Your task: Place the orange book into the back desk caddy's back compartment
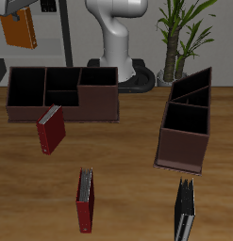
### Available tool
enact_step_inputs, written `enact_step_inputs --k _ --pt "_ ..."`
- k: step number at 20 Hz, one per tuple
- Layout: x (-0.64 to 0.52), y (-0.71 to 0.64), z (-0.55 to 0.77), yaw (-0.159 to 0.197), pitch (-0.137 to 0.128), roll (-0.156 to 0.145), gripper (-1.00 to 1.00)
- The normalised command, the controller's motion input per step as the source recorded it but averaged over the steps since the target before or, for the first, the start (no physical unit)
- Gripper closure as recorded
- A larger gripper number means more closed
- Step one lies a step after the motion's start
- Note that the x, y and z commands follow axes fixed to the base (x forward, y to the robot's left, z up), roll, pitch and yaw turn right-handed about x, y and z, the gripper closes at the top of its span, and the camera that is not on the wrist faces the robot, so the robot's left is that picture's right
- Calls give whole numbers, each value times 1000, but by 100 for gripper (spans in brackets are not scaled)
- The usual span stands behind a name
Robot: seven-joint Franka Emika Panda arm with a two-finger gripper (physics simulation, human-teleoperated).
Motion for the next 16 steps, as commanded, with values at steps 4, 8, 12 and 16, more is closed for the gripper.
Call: enact_step_inputs --k 4,8,12,16 --pt "11 202 29 36 -4 45 100" --pt "-14 302 -52 92 2 82 100" --pt "25 121 25 37 -5 27 100" --pt "18 189 -24 52 4 39 100"
